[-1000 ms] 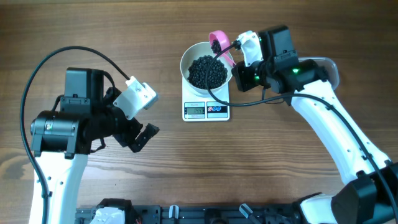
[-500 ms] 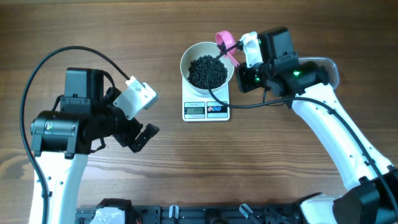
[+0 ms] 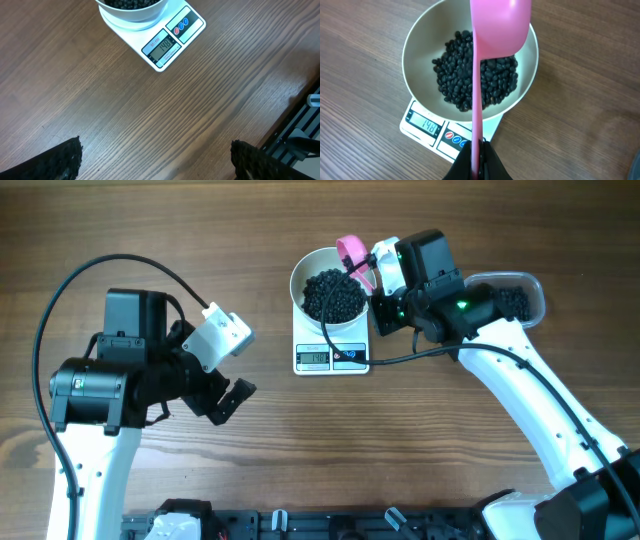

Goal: Scoop item into bowl and weigh 150g on scale
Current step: 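Tilt the scoop over the bowl to pour a small amount of beans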

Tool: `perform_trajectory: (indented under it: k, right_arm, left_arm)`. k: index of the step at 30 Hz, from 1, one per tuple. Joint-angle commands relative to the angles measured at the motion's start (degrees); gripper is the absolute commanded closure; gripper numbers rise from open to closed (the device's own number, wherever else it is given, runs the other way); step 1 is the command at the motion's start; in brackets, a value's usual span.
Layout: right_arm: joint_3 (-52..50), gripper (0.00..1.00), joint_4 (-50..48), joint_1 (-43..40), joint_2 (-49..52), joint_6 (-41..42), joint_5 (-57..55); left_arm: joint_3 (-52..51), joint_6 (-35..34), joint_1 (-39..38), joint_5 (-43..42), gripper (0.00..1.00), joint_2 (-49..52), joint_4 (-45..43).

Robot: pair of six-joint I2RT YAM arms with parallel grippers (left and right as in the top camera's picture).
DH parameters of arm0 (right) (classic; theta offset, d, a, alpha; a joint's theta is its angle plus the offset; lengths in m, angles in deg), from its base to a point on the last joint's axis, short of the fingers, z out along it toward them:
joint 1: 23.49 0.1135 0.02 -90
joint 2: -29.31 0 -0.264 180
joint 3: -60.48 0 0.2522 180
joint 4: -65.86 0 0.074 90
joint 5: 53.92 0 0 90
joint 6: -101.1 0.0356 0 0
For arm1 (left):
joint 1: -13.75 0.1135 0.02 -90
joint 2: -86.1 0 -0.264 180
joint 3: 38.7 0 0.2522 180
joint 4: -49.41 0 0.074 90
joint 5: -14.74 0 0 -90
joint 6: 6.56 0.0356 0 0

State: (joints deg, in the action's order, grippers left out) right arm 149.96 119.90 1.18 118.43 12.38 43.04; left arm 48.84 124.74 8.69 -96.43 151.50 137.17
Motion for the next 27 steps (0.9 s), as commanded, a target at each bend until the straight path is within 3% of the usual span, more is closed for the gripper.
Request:
perform_trajectory:
  k: [1, 27]
  right_arm:
    - [0.39, 0.96, -1.40, 0.02, -1.64, 0.96, -0.81]
    - [0.39, 0.96, -0.74, 0.02, -1.60, 5.75, 3.15]
  left_arm:
    - [0.33, -0.15, 0.46, -1.31, 0.00, -0.50, -0.02]
    - [0.33, -0.15, 0.46, -1.31, 0.00, -0.50, -0.02]
